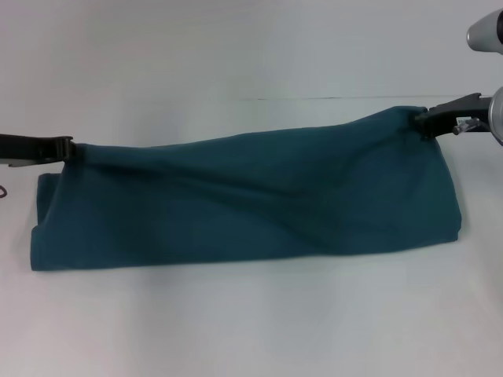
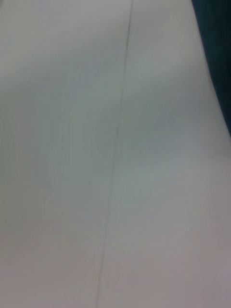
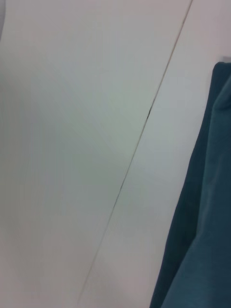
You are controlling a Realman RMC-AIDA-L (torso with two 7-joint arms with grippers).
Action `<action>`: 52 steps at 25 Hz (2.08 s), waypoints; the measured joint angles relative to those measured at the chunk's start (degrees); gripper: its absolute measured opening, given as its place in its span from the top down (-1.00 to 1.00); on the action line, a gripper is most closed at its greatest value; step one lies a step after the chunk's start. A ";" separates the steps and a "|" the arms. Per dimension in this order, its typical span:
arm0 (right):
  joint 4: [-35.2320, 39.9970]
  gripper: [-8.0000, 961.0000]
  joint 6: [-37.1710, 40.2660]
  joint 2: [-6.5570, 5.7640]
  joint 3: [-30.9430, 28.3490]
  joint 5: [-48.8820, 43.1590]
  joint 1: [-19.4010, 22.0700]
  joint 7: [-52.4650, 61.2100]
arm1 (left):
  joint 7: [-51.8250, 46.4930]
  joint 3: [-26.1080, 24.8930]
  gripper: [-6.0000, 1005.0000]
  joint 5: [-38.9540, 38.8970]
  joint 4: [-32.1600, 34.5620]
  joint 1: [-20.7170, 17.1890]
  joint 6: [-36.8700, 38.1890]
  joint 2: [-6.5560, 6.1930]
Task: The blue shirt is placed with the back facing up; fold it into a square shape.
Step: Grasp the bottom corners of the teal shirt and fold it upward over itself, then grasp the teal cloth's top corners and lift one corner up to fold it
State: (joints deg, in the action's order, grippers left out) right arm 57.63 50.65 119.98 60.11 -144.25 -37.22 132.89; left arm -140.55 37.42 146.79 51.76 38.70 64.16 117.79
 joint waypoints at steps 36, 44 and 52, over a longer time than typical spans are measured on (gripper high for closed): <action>-7.54 0.05 -9.57 -0.01 4.78 -0.06 -3.07 0.27 | -5.28 3.79 -0.05 4.69 -0.20 -0.72 -11.59 1.77; -3.86 -0.31 -5.38 -0.29 5.32 -0.59 -2.55 -0.35 | -12.41 3.38 -0.49 4.84 11.80 -5.38 5.56 1.02; 2.24 -0.92 -4.25 -0.13 7.32 -1.91 -1.62 -0.50 | -21.30 0.24 -0.78 4.82 21.56 -9.89 26.72 0.47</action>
State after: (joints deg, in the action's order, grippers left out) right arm 59.87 46.39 119.85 67.43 -146.16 -38.84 132.39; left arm -161.85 37.66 151.60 73.32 28.81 90.87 118.26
